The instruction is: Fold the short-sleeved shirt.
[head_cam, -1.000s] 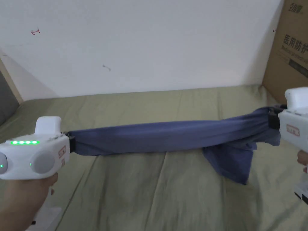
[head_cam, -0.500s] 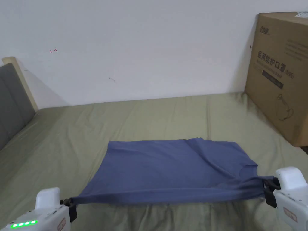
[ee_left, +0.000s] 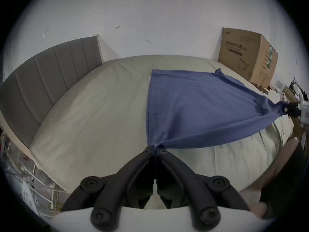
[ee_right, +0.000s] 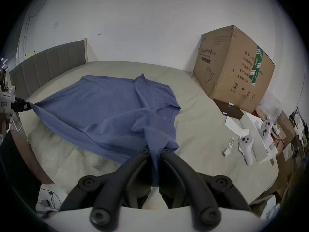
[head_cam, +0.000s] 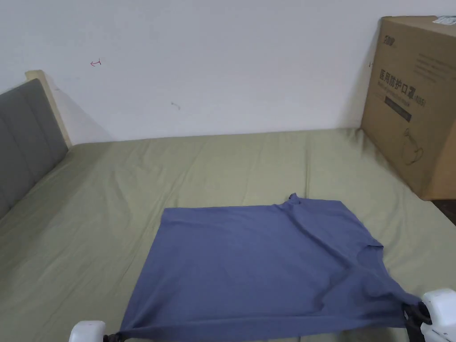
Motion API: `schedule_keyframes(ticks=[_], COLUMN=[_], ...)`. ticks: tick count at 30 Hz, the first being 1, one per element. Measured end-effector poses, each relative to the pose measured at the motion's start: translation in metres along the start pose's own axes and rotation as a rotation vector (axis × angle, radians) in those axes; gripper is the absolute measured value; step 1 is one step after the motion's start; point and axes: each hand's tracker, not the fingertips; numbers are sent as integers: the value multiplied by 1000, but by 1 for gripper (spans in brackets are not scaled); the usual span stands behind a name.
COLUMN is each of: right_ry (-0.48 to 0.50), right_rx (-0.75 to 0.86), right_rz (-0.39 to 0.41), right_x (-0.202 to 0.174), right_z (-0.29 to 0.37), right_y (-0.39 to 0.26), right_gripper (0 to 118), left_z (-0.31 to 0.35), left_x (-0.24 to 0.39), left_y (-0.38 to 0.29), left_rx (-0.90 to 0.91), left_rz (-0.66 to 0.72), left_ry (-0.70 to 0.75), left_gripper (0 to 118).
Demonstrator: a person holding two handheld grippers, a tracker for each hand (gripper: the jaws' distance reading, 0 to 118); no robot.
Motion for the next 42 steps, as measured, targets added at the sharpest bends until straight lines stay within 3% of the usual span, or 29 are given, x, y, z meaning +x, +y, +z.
schedule_keyframes(ticks=[5,12,13,14,15,16,17,18,22,24,25,26,27,30,31,34,39,42], right_ry=[0,38,33,27,13,20,38,21,-86,-61,-46,-39,-27,-13,-28,7,-50,-45], right_rx=[-50,-114,-117,-114,-114,-111,-65,-6,193,262,292,331,369,449,454,416,409,376], right_rz=[21,-16,-11,-17,-44,-99,-136,-141,-144,-176,-185,-188,-185,-145,-140,-121,-53,-74], right_x=[6,5,5,5,8,12,15,16,2,-8,-13,-20,-26,-46,-52,-65,-92,-94], right_z=[5,-1,-1,1,5,10,18,31,81,102,111,119,125,130,128,119,107,103], right_y=[-26,-58,-60,-61,-60,-60,-58,-54,-20,1,13,24,35,64,69,84,88,86], right_gripper=[5,6,15,41,79,108,112,112,111,111,107,99,81,48,4,1,0,0], left_z=[3,-1,-1,1,5,11,18,27,78,107,119,130,141,156,159,154,142,132], left_x=[0,11,10,9,6,4,3,2,18,33,40,48,55,74,78,92,91,79], left_y=[-14,-27,-28,-27,-26,-25,-23,-19,4,22,29,36,42,61,63,70,62,55], left_rx=[-35,-65,-70,-80,-73,-46,-17,20,198,283,318,368,422,518,537,516,475,452], left_rz=[-13,-10,4,30,77,103,111,114,59,61,56,49,43,37,37,-7,11,21], left_ry=[-41,-43,-39,-26,-13,-16,-2,-4,37,48,46,41,41,51,15,-14,-35,-7], left_gripper=[1,1,6,19,42,84,110,118,117,112,98,76,41,4,0,0,0,0])
